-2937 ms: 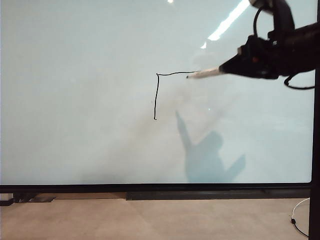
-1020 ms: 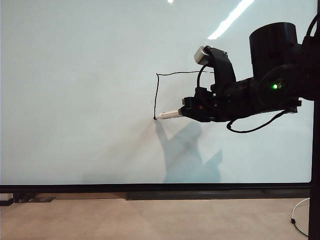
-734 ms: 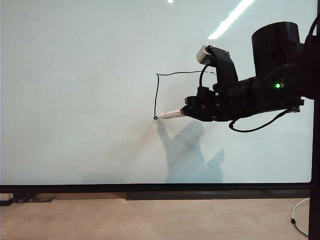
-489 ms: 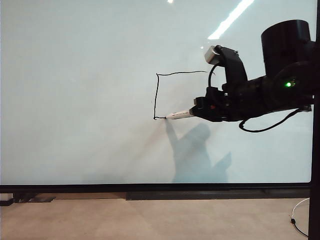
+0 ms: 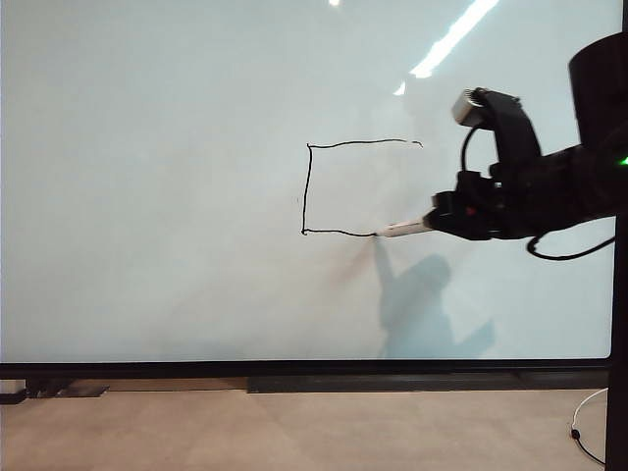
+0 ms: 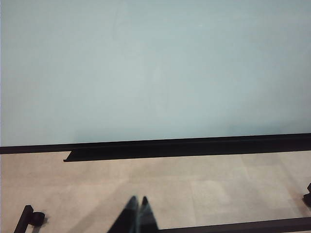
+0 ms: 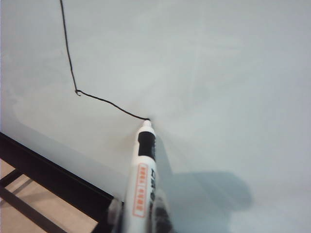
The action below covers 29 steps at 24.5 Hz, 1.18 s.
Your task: Pick up the pen on the shelf to the right of the whiteboard and draw a rectangle.
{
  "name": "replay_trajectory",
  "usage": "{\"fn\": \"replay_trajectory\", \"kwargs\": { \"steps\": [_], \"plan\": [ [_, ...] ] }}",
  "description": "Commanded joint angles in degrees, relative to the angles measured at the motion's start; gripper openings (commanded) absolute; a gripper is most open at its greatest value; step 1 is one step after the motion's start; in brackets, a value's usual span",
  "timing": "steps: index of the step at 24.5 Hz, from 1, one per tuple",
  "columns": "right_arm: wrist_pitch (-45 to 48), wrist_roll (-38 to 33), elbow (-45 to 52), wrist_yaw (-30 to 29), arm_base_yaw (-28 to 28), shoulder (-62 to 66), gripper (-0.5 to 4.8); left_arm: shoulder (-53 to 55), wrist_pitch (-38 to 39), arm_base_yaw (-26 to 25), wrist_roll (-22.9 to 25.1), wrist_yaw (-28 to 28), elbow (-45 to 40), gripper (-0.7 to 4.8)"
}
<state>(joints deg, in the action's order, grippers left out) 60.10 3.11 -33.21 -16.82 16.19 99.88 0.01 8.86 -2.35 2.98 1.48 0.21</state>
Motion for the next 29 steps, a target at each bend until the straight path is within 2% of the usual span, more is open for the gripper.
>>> {"fn": "replay_trajectory", "kwargs": {
  "steps": [1,7,10,13,14,16,17,19,21,25,27,29],
  "plan": [
    [1.9,0.4,1.1,1.9,-1.7,-1.5,-0.07,0.0,-0.3,0.0,0.0,0.2,0.2,-0.05],
    [3.1,0.7,3.3,1.4,-3.3,-2.9,-0.06,0.0,-0.3,0.0,0.0,0.0,0.2,-0.05],
    [2.5,0.0,4.5,0.0,-2.2,-4.3,-0.06,0.0,-0.3,0.0,0.0,0.0,0.2,-0.05],
    [1.4,2.0,7.3,2.2,0.0,-9.0,-0.06,0.0,-0.3,0.0,0.0,0.0,0.2,-0.05],
    [-1.6,4.2,7.9,3.5,1.0,-11.6,-0.06,0.0,-0.3,0.0,0.0,0.1,0.2,-0.05],
    [-18.3,12.8,6.6,7.2,3.5,-20.5,-0.06,0.0,-0.3,0.0,0.0,0.0,0.2,-0.05],
    [-30.0,17.4,3.7,8.7,4.0,-24.2,-0.06,0.0,-0.3,0.0,0.0,0.0,0.2,-0.05],
    [-46.1,23.5,-2.5,13.7,4.9,-27.8,-0.06,0.0,-0.3,0.0,0.0,0.0,0.2,-0.05],
    [-54.9,27.9,-7.5,17.3,5.1,-28.3,-0.06,0.0,-0.3,0.0,0.0,0.0,0.2,-0.05],
    [-61.3,30.5,-11.4,18.4,5.9,-28.3,-0.06,0.0,-0.3,0.0,0.0,0.0,0.2,-0.05],
    [-63.6,35.5,-13.7,18.9,7.0,-27.9,-0.06,0.0,-0.3,0.0,0.0,0.0,0.2,-0.05],
    [-66.2,40.7,-15.6,22.8,8.8,-26.3,-0.06,0.0,-0.3,0.0,0.0,0.1,0.2,-0.05]
  ]
}}
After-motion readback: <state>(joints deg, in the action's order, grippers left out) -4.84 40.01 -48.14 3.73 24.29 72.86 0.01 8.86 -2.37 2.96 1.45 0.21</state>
